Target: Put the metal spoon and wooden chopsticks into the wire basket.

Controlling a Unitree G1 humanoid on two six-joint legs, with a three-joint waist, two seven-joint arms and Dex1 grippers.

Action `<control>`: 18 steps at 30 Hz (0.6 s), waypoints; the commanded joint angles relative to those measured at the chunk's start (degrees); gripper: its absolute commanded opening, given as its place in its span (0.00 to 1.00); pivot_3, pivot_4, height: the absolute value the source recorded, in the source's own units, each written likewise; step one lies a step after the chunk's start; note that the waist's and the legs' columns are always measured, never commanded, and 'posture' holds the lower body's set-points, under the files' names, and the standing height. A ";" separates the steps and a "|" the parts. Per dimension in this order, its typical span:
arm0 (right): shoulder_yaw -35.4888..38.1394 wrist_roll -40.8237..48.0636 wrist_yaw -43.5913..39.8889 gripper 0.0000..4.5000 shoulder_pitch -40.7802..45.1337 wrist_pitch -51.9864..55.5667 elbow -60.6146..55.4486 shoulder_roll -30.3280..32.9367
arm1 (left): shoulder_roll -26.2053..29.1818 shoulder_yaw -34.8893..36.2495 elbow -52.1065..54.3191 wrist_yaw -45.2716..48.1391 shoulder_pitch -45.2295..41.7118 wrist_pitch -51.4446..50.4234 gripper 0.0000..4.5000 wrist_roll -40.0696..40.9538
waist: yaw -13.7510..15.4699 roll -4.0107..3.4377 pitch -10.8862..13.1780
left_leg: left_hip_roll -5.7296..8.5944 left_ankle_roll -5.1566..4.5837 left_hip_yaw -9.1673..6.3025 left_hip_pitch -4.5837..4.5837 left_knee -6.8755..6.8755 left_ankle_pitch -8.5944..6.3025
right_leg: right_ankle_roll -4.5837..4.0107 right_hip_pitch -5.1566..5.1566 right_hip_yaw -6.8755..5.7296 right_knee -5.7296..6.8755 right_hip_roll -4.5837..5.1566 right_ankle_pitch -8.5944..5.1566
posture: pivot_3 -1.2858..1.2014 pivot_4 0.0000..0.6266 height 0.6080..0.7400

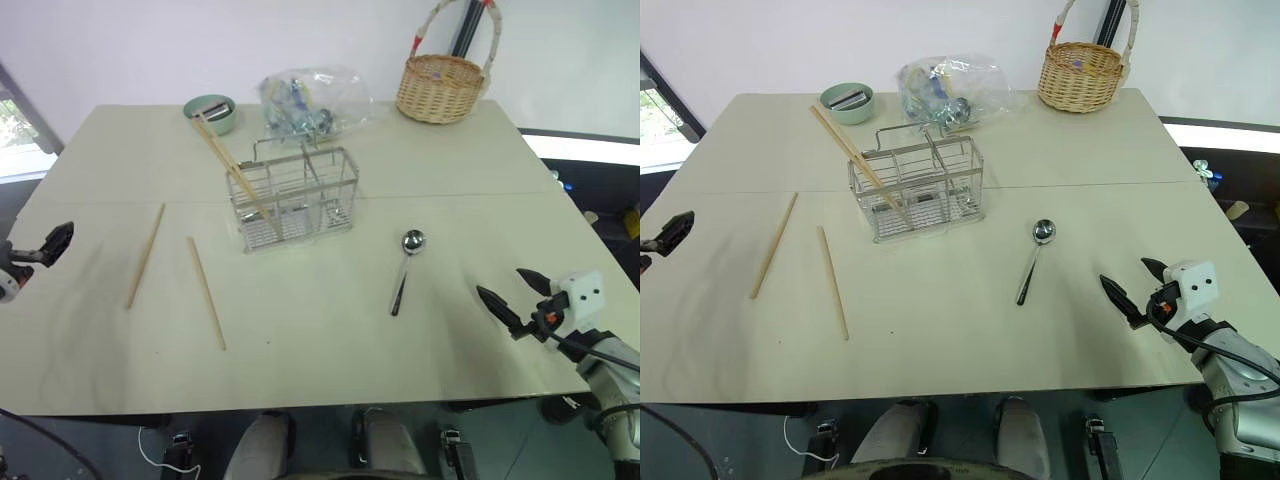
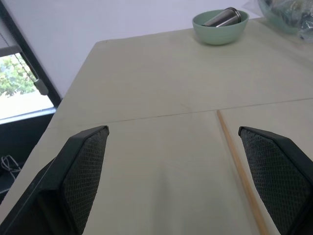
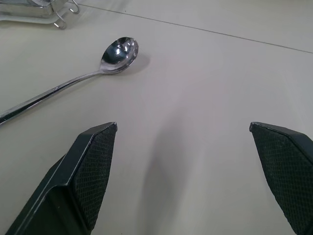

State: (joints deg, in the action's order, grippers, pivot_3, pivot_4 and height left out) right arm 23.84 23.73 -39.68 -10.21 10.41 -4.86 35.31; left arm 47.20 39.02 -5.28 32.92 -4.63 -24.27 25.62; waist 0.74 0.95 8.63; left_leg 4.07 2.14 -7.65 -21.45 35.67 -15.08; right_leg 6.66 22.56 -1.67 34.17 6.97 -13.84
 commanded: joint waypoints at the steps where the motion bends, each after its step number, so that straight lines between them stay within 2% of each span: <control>1: 1.87 0.48 0.30 0.99 0.65 -0.96 -0.51 0.27 | 0.52 0.59 2.29 -0.02 -0.69 0.50 1.00 0.57 | 0.00 0.00 0.00 | 0.00 0.00 0.00 0.00 0.00 0.00 | 0.00 0.00 0.00 0.00 0.00 0.00 | 0.52 0.24 0.61; 13: 2.20 0.73 0.26 0.99 2.21 -0.36 -0.39 1.04 | 1.21 0.24 2.21 0.69 -1.83 -0.56 1.00 1.56 | 0.00 0.04 -0.02 | 0.00 -0.01 0.00 0.01 0.00 0.01 | 0.00 0.00 0.00 0.02 -0.02 0.00 | 0.52 0.24 0.61; 18: 1.94 0.53 -1.87 0.99 3.39 -0.10 0.28 3.40 | 1.80 -0.37 3.99 1.95 -2.61 -1.90 1.00 2.71 | 0.03 0.05 -0.03 | 0.01 -0.01 0.00 0.01 0.02 0.01 | 0.00 -0.01 0.00 0.02 -0.01 0.00 | 0.52 0.24 0.61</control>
State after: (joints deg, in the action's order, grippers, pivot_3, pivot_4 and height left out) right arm 23.84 23.77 -40.45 -7.69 10.66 -4.21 37.03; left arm 47.19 38.48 -4.21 33.99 -6.28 -25.72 26.96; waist 0.76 1.01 8.60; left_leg 4.07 2.12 -7.65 -21.43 35.70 -15.08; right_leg 6.66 22.54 -1.67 34.19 6.96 -13.83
